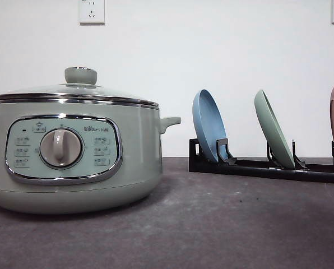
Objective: Transfer potato from steamer to green plate
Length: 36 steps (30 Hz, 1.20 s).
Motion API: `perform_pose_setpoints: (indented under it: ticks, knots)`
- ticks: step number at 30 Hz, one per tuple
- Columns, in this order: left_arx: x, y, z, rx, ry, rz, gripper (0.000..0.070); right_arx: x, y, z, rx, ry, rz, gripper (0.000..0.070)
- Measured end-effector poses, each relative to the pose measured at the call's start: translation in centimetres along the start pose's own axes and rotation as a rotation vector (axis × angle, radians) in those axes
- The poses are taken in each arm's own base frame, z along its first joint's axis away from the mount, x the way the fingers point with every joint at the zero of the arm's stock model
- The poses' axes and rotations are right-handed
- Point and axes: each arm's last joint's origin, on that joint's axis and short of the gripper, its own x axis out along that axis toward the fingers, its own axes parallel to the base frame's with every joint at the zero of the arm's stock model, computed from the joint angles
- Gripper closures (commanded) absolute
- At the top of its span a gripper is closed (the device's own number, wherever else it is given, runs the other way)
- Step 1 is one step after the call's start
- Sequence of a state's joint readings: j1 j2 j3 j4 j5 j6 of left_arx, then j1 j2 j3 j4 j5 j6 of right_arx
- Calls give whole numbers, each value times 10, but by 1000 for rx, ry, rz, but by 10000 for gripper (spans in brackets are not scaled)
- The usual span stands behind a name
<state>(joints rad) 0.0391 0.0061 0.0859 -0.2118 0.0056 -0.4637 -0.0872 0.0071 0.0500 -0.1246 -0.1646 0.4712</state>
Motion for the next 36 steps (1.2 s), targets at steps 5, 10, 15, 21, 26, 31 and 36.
perform_pose_setpoints:
  ticks: [5,10,15,21,26,31,36]
  knots:
    - [-13,-16,31,-17,-47,-46,696,-12,18,31,-7,-84,43,700]
    - [-19,-29,55,-11,0,-61,696,-21,34,59,-17,-90,51,700]
    - [-26,-49,90,48,29,-120,696,-27,53,92,-69,-60,82,700]
    - [-21,-68,120,128,137,-208,696,-28,73,125,-151,70,117,700]
    - [-13,-81,138,186,290,-300,697,-25,87,148,-219,189,178,700]
    - [-5,-91,148,236,430,-363,697,-21,99,166,-272,282,247,700]
    - [-2,-99,149,284,512,-423,697,-16,102,171,-290,404,289,700]
